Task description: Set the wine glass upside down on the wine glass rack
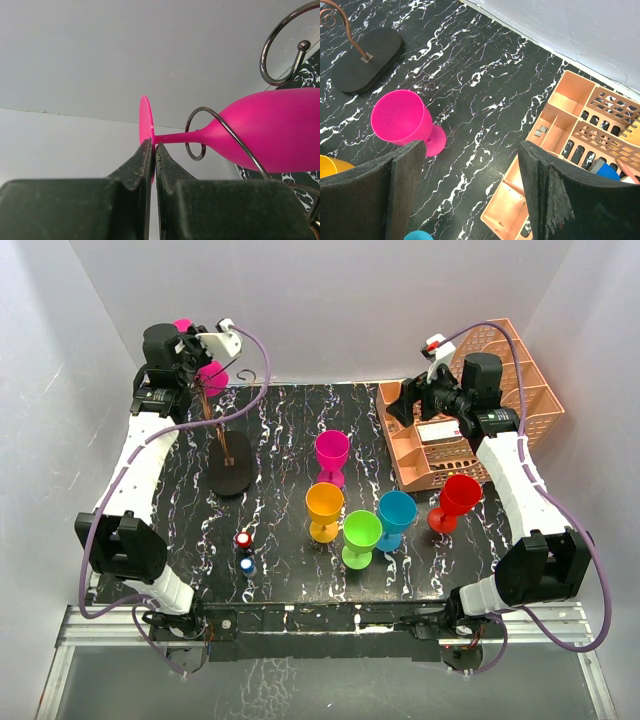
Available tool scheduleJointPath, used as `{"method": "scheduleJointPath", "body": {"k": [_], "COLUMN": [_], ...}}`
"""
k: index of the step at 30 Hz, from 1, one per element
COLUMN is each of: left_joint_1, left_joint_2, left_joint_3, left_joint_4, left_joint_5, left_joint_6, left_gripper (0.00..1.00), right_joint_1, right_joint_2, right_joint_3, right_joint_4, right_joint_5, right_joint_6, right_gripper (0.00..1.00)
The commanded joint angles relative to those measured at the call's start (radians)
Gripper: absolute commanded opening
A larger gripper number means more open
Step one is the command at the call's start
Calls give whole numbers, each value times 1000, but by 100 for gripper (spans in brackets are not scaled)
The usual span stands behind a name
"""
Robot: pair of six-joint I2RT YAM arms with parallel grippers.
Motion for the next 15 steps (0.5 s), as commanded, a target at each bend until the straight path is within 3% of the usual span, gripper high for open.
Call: {"method": "scheduleJointPath", "body": {"k": [1,15], "left_joint_1": [-5,-4], "left_joint_2": [2,37], "left_joint_3": [20,36], "left_joint_4": [73,62], "left_joint_5": [-35,-76], "left_joint_6": [-12,-5], "left_gripper": [0,0], "right_joint_1": [-7,-8], "right_joint_2": [-24,-25], "right_joint_3": [2,-1], "right_joint_4": [66,67], "right_joint_5": [-17,-23], "right_joint_6": [-13,-14], "right_gripper": [81,81]}}
